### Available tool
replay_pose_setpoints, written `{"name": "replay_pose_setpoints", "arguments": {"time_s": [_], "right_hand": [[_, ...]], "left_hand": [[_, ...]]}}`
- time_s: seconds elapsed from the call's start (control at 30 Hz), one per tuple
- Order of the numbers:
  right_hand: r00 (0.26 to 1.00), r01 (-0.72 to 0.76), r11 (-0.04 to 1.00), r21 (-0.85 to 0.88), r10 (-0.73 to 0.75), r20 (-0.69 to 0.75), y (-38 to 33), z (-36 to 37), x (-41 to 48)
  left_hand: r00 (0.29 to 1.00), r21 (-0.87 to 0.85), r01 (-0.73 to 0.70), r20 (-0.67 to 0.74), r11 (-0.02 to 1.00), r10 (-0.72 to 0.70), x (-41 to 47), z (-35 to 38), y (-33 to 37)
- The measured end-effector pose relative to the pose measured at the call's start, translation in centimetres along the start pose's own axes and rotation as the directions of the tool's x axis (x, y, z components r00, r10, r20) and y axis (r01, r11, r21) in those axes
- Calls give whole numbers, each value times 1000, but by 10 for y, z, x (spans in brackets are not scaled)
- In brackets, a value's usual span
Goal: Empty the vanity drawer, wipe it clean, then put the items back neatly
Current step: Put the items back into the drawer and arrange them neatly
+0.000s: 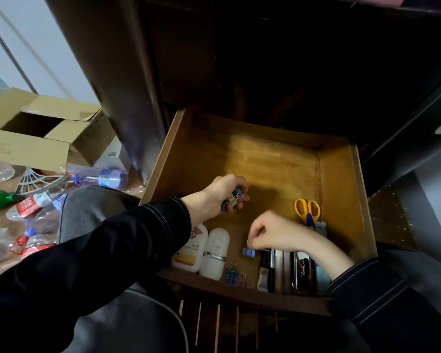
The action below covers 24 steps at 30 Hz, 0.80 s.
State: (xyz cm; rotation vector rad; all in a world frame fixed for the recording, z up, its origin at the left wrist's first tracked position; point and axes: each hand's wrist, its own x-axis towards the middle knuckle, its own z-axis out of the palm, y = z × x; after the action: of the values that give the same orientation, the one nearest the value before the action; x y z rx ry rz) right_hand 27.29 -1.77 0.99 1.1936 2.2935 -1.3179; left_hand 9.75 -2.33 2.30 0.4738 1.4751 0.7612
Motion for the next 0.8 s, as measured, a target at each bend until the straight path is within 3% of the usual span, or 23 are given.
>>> {"name": "replay_pose_setpoints", "arguments": {"time_s": [0.13,0.43,0.8], "right_hand": [[988,55,994,-91,-41,152,3,10,0],[976,106,991,-84,-88,199,-5,15,-4],[969,54,991,-124,-22,247,-6,18,-4]], "left_hand": [[1000,-5,0,12,1000,0,1,0,0],[1000,-7,0,22,1000,0,1,-1,-2],[1000,-21,11,25,1000,-10,5,-1,-4]]}}
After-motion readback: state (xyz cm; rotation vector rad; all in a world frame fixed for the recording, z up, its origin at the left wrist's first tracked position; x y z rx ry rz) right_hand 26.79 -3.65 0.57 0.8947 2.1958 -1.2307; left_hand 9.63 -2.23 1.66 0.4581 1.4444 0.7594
